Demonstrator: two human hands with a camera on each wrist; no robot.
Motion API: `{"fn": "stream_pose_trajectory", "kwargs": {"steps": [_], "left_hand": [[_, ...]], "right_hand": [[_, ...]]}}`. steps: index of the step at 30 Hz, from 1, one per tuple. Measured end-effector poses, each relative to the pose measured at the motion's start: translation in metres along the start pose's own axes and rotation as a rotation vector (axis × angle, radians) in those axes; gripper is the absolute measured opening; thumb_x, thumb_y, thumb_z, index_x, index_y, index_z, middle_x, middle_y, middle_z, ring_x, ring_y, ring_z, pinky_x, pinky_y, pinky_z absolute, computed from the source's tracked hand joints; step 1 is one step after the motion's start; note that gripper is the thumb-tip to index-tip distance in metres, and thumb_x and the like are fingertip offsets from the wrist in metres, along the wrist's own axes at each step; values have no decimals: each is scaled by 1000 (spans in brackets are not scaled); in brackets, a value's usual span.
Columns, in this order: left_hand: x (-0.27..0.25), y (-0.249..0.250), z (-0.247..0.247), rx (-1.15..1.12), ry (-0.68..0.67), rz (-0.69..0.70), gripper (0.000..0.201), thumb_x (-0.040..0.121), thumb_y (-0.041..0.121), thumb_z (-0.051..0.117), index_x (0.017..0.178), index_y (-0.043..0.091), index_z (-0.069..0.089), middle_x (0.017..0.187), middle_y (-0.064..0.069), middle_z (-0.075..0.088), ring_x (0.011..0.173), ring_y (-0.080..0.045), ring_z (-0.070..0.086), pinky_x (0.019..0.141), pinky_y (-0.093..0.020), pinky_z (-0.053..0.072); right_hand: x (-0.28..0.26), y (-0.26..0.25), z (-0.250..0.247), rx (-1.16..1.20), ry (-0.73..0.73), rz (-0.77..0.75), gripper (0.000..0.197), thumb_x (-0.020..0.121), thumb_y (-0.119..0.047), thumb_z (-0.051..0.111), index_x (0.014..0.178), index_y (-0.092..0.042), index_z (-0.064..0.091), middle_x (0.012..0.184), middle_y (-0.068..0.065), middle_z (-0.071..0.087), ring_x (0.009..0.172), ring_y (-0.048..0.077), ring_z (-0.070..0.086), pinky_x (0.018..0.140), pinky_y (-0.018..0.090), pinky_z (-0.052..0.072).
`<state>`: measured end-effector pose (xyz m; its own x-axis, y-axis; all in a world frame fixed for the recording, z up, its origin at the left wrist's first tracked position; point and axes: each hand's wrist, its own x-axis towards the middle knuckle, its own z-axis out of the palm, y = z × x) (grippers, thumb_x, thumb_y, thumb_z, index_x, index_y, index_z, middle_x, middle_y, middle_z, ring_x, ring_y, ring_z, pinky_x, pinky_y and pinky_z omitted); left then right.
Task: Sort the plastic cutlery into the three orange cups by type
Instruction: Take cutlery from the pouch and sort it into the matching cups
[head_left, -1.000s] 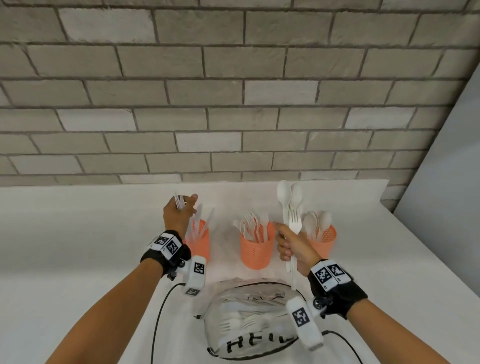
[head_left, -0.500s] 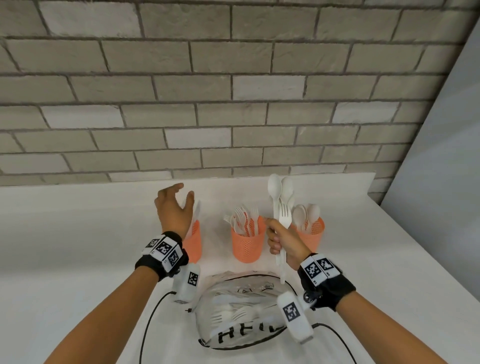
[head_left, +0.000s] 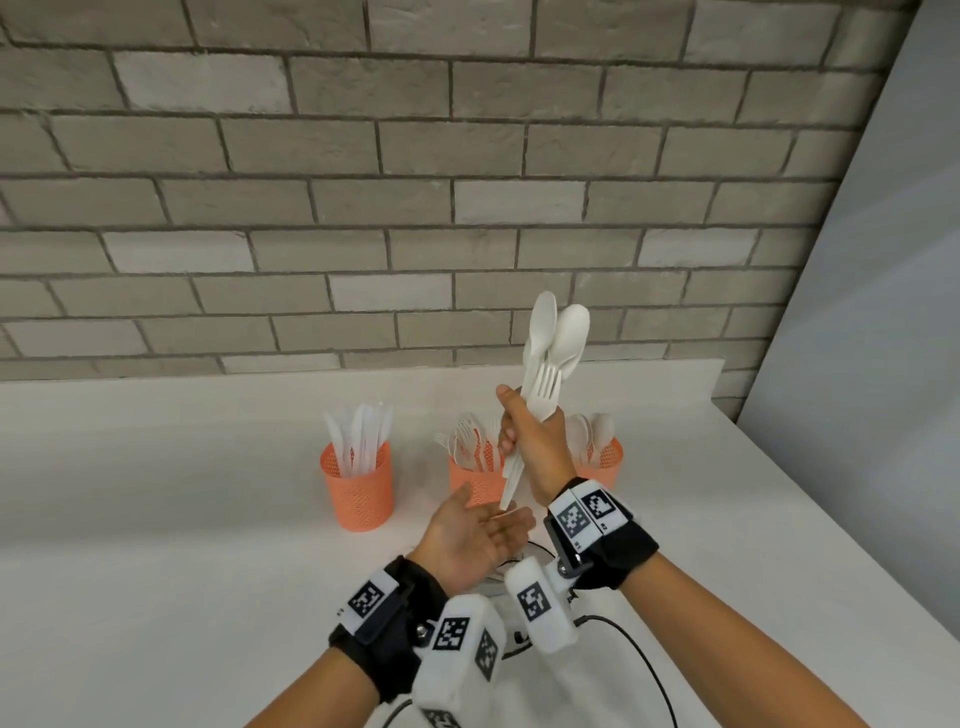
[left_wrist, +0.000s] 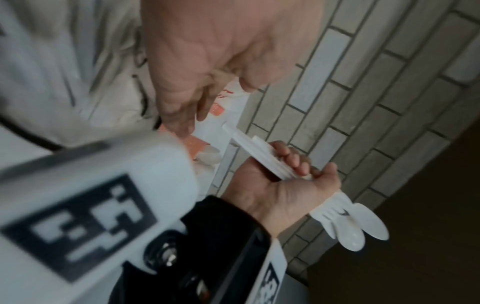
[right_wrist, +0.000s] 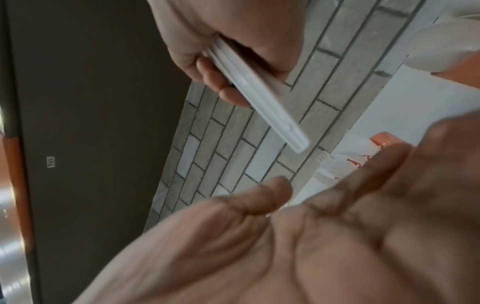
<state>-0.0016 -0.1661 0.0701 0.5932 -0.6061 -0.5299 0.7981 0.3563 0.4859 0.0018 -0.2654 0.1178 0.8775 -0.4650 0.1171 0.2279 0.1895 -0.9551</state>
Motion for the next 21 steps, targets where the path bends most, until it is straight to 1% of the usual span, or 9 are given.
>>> {"fn": "stream_pose_trajectory", "kwargs": {"steps": [2,4,6,10,12,14,17,19,21], "left_hand": [[1,-6,2,-98,-32,-12,55,100,41,28,130,-3,40,89,-20,56,80,-29,55,71,-40,52],[-1,-7,5,-154,-64,-4,51,101,39,27,123,-3,46,89,-18,58,81,-28,56,58,-38,58],[-6,-7,9,-153,-74,31,43,102,32,29,110,-3,54,91,-18,64,83,-29,62,55,-40,58],[-15,-12,11,-112,-91,58,39,101,28,29,100,2,58,76,-17,73,62,-28,72,52,-37,59],[-17,-17,9,-85,-80,53,42,101,29,27,94,3,59,75,-16,73,61,-27,72,54,-37,59],[-18,-22,5,-16,-60,25,47,101,34,25,91,5,61,77,-15,71,69,-27,69,63,-36,58],[-21,-23,2,266,4,23,46,99,41,28,104,6,58,88,-11,62,82,-23,58,76,-37,49],[-23,-19,2,488,56,142,33,99,30,36,103,6,58,92,-11,59,84,-22,57,77,-33,49],[-25,-12,4,627,91,334,25,98,20,43,106,5,60,98,-11,63,88,-21,60,75,-28,50]], "right_hand": [[-11,3,2,-50,12,-17,26,89,-14,59,66,-14,47,38,-8,40,33,5,38,38,18,37],[-22,10,1,-100,21,-37,26,87,-13,62,64,-14,50,40,-8,44,35,4,42,42,17,40],[-32,18,-2,-119,16,-63,26,83,-6,66,63,-13,52,41,-9,49,38,5,46,45,18,44],[-43,30,-8,-65,-17,-52,21,78,7,65,73,-10,55,48,-5,53,40,8,47,47,21,46],[-47,33,-9,-51,-26,-25,20,79,7,65,75,-9,54,47,-3,52,38,9,47,45,21,45],[-49,37,-10,-79,-9,-5,20,81,3,65,74,-12,54,48,-2,51,38,7,47,45,21,44],[-48,44,-13,-200,40,-28,19,84,-5,65,75,-19,56,61,-4,56,50,2,54,57,22,45],[-47,47,-17,-269,53,-58,13,85,-8,64,81,-19,58,70,-4,61,65,5,60,65,22,47],[-47,47,-23,-344,56,-99,10,85,-10,64,89,-18,58,76,-5,63,73,6,61,68,20,47]]}}
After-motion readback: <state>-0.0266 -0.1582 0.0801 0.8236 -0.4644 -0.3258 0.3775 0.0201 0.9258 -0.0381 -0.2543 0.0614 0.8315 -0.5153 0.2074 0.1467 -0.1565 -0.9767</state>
